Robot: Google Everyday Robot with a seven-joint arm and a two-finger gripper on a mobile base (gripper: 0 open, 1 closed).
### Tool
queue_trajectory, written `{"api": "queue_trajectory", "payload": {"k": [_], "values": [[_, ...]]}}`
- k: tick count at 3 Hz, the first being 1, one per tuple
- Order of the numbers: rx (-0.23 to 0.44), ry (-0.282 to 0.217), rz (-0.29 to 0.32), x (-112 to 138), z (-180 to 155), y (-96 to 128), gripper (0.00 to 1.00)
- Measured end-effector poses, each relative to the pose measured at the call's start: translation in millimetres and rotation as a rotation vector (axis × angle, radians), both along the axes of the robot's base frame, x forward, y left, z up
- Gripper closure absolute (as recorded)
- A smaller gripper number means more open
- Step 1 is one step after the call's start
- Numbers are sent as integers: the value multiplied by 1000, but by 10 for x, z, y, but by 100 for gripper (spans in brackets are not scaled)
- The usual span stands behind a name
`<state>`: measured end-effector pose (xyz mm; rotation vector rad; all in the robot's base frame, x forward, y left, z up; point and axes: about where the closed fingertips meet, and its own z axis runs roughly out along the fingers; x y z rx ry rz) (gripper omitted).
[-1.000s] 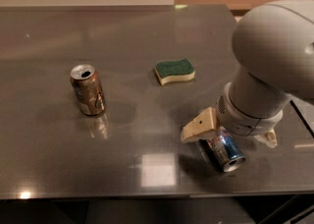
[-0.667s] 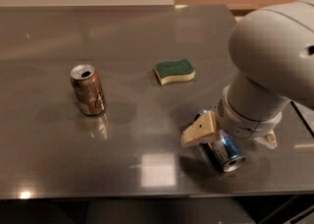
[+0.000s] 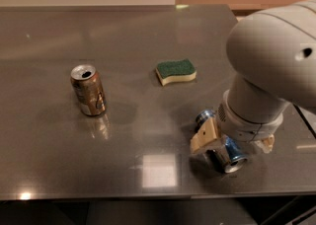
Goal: Place redbull can upright
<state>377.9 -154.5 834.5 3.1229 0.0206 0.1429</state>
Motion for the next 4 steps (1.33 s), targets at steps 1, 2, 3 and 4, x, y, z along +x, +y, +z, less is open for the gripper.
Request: {"api": "queue_trajectory", "payload": {"k": [1,2,3,4], "values": [[-10,7,16,9,-12,-21,39],[-18,9,30,48,-28,-42,64],[-14,11,8,113,47,-45,87],[16,37,-66,189,266,13,100]]}}
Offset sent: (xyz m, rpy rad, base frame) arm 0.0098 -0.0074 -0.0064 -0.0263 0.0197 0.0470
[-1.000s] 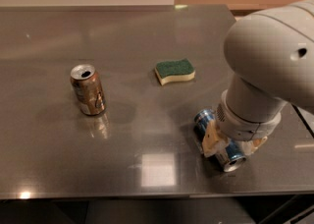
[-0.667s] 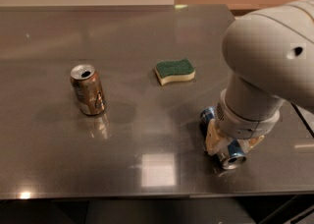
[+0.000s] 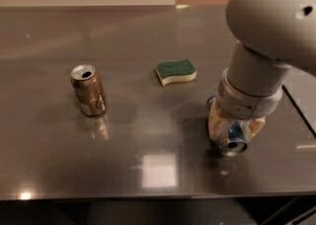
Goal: Place redbull can upright
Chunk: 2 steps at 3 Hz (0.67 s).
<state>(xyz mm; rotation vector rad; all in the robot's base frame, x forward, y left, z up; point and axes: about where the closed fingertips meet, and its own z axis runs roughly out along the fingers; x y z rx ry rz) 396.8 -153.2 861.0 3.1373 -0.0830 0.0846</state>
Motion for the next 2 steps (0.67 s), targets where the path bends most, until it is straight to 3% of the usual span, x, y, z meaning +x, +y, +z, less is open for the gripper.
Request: {"api": "queue_trajectory", "payload": {"k": [1,2], "values": [[50,25,-116,84,349,153,100],[146,67,-276,287,661,357,100]]}}
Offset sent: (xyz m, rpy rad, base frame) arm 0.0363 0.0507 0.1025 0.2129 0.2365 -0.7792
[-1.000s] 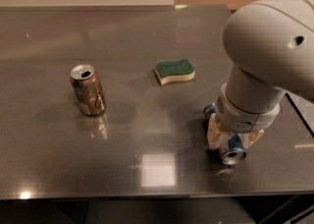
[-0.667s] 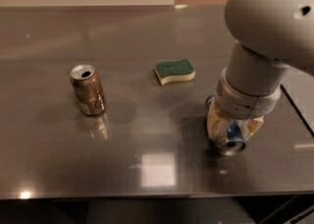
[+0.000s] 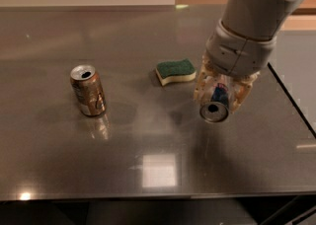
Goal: Place redbull can upright
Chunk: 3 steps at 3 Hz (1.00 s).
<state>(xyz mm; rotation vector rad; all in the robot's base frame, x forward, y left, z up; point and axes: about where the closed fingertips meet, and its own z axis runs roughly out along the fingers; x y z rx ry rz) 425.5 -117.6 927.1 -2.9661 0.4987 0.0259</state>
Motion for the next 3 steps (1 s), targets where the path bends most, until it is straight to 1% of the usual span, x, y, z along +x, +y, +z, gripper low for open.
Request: {"api": "queue_trajectory", "payload": {"k": [1,2,3], "values": [[147,63,-188,245,210,116,100],[293,147,-392,427,358,179,100],[416,243,-609,517,450,150,100]]}}
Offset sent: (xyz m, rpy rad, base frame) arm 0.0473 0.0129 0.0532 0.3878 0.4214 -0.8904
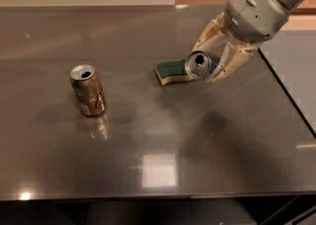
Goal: Place redbull can upright
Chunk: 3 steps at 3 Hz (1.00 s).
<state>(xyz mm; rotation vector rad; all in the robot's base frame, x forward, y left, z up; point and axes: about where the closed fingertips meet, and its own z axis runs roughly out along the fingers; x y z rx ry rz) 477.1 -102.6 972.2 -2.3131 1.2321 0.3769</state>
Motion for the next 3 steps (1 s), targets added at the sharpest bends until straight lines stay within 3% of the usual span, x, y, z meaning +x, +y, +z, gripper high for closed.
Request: {"api": "queue_trajectory", "payload": {"k": [2,3], "values": [[212,249,-412,-57,23,-72,100],[338,358,-540,-129,-69,-86,100]]}}
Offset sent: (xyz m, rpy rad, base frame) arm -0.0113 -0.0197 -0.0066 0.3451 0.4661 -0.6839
